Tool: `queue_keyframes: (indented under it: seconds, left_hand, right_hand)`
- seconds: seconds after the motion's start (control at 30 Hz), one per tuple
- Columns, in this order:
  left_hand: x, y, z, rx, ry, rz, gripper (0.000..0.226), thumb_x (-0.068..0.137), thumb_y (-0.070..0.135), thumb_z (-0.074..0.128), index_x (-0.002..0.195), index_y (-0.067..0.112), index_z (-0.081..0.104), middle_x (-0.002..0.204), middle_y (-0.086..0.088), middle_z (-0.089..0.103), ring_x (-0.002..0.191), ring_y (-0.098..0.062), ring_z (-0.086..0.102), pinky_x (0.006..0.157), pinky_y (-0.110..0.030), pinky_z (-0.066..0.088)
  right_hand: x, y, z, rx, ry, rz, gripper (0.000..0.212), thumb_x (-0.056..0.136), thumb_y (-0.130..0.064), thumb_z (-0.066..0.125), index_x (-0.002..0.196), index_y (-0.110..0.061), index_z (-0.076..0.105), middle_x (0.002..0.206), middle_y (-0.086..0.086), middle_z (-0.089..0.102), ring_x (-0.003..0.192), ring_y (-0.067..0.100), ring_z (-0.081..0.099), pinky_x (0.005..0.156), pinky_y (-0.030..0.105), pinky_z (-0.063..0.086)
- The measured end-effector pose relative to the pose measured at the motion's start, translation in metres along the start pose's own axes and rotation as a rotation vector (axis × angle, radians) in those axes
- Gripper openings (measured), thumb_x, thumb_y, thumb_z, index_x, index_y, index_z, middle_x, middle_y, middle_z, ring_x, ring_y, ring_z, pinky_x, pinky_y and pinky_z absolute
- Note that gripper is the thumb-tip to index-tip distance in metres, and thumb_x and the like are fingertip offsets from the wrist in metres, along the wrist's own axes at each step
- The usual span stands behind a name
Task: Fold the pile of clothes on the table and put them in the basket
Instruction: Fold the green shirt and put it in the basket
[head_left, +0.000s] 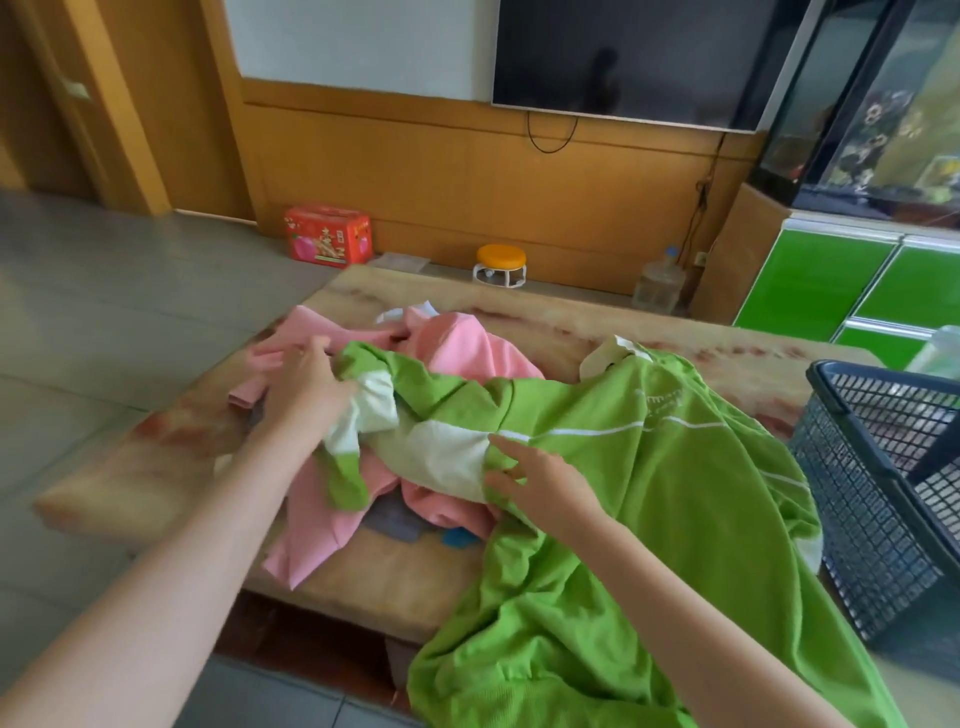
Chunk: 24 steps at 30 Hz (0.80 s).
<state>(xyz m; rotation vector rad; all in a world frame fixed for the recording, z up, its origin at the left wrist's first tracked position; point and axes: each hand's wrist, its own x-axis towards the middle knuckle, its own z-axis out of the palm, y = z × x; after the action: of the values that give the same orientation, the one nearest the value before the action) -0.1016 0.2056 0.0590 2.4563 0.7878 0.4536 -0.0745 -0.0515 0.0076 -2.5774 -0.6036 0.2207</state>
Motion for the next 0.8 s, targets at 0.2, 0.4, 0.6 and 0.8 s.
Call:
queue_keyframes:
  seconds: [0.2, 0.4, 0.6, 0.8]
  left_hand:
    - [-0.027, -0.008, 0.049, -0.005, 0.152, 0.481, 0.049, 0.074, -0.004, 0.064, 0.119, 0.015, 0.063, 0.126, -0.011, 0.057, 0.119, -0.036, 0.046, 0.103, -0.04, 0.03]
    - [-0.006, 0.015, 0.064, 0.118, 0.021, 0.561, 0.054, 0.085, 0.026, 0.065, 0.136, 0.022, 0.047, 0.138, -0.004, 0.05, 0.134, -0.025, 0.037, 0.112, -0.044, 0.018]
    - [0.022, 0.012, 0.035, 0.014, 0.297, 0.404, 0.018, 0.089, 0.024, 0.06, 0.089, 0.009, 0.068, 0.087, -0.014, 0.064, 0.084, -0.034, 0.059, 0.073, -0.038, 0.04]
    - [0.079, 0.023, -0.014, -0.016, 0.513, 0.205, 0.018, 0.092, 0.019, 0.056, 0.109, 0.014, 0.061, 0.11, -0.015, 0.055, 0.103, -0.036, 0.051, 0.088, -0.044, 0.039]
  right_hand:
    - [0.033, -0.002, -0.033, 0.171, 0.301, 0.005, 0.026, 0.09, -0.027, 0.06, 0.115, -0.026, 0.065, 0.109, -0.005, 0.067, 0.085, 0.017, 0.063, 0.07, 0.029, 0.047]
    - [0.088, 0.005, -0.039, 0.095, 0.147, -0.069, 0.059, 0.085, -0.023, 0.067, 0.14, -0.019, 0.045, 0.136, 0.007, 0.053, 0.122, 0.03, 0.05, 0.1, 0.036, 0.039]
    - [0.103, 0.004, -0.051, -0.075, 0.193, 0.009, 0.024, 0.074, -0.02, 0.075, 0.095, -0.012, 0.07, 0.085, 0.008, 0.065, 0.083, 0.025, 0.059, 0.063, 0.028, 0.039]
    - [0.132, -0.044, -0.067, 0.041, 0.701, -0.319, 0.042, 0.074, -0.013, 0.076, 0.114, -0.014, 0.063, 0.12, 0.004, 0.059, 0.112, 0.026, 0.046, 0.094, 0.042, 0.042]
